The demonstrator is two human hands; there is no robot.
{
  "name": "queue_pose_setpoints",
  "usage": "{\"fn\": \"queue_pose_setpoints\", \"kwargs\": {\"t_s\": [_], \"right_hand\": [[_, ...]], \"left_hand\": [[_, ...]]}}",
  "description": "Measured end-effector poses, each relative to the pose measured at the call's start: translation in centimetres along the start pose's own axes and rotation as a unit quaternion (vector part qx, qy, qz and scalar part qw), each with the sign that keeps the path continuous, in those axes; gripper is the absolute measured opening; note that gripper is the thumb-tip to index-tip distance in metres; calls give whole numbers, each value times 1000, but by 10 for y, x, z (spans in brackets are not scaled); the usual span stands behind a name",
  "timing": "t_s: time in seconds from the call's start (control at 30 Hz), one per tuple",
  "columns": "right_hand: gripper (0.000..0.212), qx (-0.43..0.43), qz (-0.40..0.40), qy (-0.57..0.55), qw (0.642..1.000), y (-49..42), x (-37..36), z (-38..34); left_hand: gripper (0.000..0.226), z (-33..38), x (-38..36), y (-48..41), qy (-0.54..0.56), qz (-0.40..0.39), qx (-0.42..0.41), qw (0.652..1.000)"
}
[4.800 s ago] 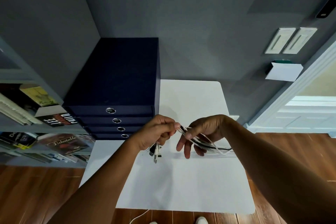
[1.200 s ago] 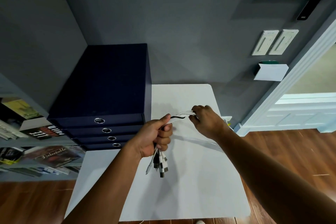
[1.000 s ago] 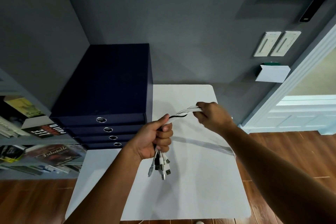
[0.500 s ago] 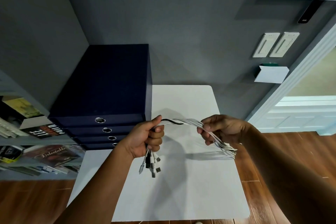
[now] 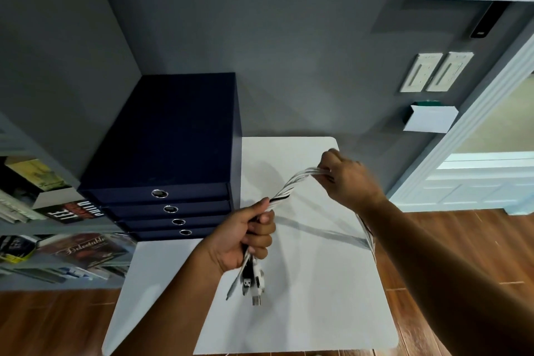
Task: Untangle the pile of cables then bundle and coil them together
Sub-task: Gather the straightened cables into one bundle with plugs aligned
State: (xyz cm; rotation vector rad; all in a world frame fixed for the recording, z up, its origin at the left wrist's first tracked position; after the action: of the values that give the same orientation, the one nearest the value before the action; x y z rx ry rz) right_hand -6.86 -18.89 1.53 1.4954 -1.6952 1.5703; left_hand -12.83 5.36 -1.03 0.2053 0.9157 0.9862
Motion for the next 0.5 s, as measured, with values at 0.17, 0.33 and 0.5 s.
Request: {"fn": "queue_pose_setpoints", "kwargs": {"t_s": [0.17,0.33,0.5], "right_hand": [[24,-11,48,-72,996,-16,13,-9],[34,-158,17,-145,977,-31,8,-12],[43,-280,-77,-304,907,-19,-8,-6]], "left_hand": [[46,-13,-2,1,72,-117,12,990],[48,-4,-11,2,44,-111,-16,993],[48,2,2,-1,79,-66,-23,994]]}}
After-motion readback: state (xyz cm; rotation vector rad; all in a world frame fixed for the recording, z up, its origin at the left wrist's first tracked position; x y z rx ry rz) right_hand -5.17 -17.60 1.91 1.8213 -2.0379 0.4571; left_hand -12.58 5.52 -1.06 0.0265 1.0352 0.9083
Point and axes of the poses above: each hand's wrist, its own y-axis away from the middle knuckle, its own x-axis out of the back of the hand, z = x × y, the point moved 2 cm from there along -y, towards the middle knuckle, and after that the axes turned 7 degrees about z, right-handed, at the moved point
